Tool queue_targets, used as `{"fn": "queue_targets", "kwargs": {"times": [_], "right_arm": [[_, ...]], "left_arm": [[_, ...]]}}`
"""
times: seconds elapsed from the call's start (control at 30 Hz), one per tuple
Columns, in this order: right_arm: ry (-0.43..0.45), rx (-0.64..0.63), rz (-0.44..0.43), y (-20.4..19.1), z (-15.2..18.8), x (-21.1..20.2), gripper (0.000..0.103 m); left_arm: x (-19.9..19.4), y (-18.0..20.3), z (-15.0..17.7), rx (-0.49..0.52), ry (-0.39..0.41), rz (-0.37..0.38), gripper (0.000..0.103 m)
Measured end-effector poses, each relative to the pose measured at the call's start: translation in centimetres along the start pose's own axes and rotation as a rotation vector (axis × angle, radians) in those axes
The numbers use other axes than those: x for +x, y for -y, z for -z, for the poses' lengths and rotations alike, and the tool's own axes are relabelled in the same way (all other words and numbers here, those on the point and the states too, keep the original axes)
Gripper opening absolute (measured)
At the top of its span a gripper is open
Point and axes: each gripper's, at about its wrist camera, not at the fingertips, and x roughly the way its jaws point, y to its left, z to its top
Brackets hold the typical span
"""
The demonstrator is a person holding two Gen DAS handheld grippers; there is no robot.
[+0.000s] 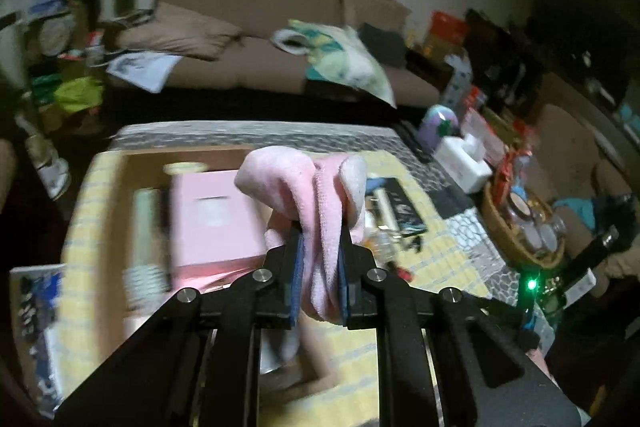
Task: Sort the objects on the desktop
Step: 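Grasp the pink cloth with the left gripper and lift it, then carry the pink cloth with the left gripper while the right grasps the glitter bottle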
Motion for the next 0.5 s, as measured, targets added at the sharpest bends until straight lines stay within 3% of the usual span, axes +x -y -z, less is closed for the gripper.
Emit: {"fn": "queue_targets", "kwargs": {"times": [0.13,0.27,0.5], "right_arm": [[-0.007,-0.005,-0.019,-1.3,0.4,-0.1,0.078],[-0.011,-0.038,-0.021,-3.5,0.6,-0.2,0.078],[0.008,-0.095,-0.042,-7.8,-0.3,-1.7,0.078]], "left_arm": [[-4.1,-5.9,1.2,-0.035,-0.005,-0.100,0.014],[-4.2,-9.0,3.6,-0.058,-0.058,-0.152,0.014],[-0.6,-10.3,7.9,-0.093,-0.147,-0.125,0.014]]}}
